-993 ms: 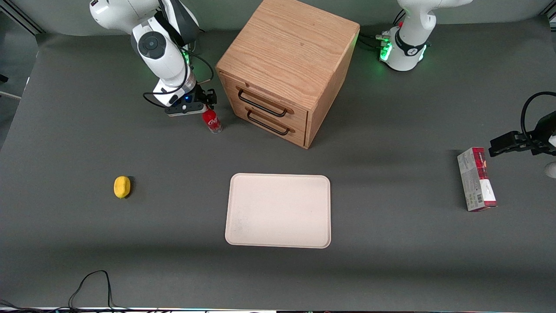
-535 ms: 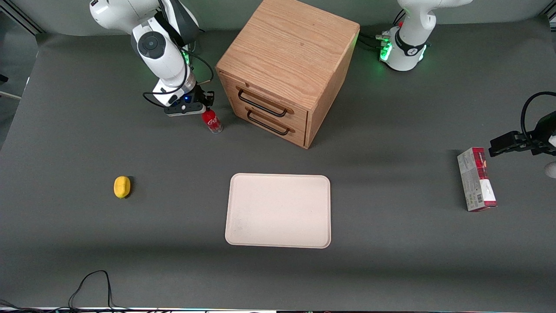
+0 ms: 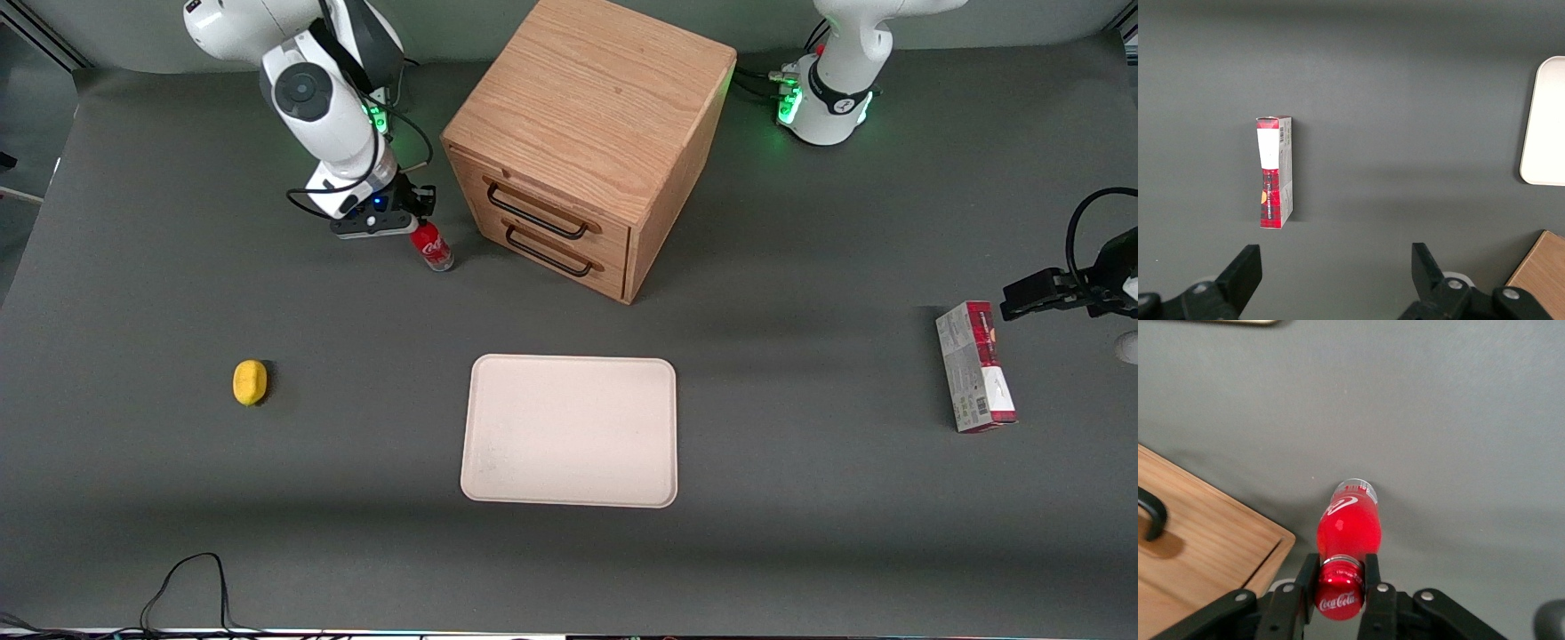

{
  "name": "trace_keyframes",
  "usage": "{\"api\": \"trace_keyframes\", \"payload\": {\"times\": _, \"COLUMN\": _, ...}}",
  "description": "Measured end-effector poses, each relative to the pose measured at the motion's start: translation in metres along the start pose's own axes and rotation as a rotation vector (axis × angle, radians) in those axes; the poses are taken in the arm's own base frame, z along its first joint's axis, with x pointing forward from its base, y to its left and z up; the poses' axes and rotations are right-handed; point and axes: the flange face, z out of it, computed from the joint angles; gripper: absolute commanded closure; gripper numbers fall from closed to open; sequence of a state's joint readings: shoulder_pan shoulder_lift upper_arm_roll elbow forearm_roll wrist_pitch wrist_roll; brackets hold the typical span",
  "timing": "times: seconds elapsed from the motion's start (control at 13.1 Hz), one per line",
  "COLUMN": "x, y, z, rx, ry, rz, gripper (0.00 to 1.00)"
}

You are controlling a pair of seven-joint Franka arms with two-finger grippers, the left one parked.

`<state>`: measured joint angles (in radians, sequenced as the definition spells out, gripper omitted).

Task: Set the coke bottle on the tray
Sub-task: 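Lift the bottle and carry it toward the white tray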

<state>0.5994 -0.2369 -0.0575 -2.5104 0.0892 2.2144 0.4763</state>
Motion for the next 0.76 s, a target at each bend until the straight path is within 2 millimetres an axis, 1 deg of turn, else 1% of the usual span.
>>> {"api": "trace_keyframes", "payload": {"times": 0.15, "x": 0.024, "y": 0.007, "z": -0.040, "rx": 0.017, "ry": -0.008, "rz": 0.023, "gripper": 0.95}}
{"api": "trace_keyframes", "payload": {"times": 0.31, "x": 0.054, "y": 0.013, "z": -0.082, "rx": 0.020, "ry": -0.028, "rz": 0.037, "gripper": 0.95}}
{"api": "trace_keyframes", "payload": {"times": 0.53, "x": 0.115, "y": 0.018, "z": -0.139, "rx": 0.001, "ry": -0.051, "rz": 0.030, "gripper": 0.95}}
{"api": "trace_keyframes", "payload": {"times": 0.61, "x": 0.135, "y": 0.017, "z": -0.153, "rx": -0.012, "ry": -0.054, "rz": 0.023, "gripper": 0.95}}
{"api": "trace_keyframes", "payload": {"times": 0.76, "x": 0.173, "y": 0.011, "z": -0.172, "rx": -0.042, "ry": -0.057, "rz": 0.024, "gripper": 0.95}}
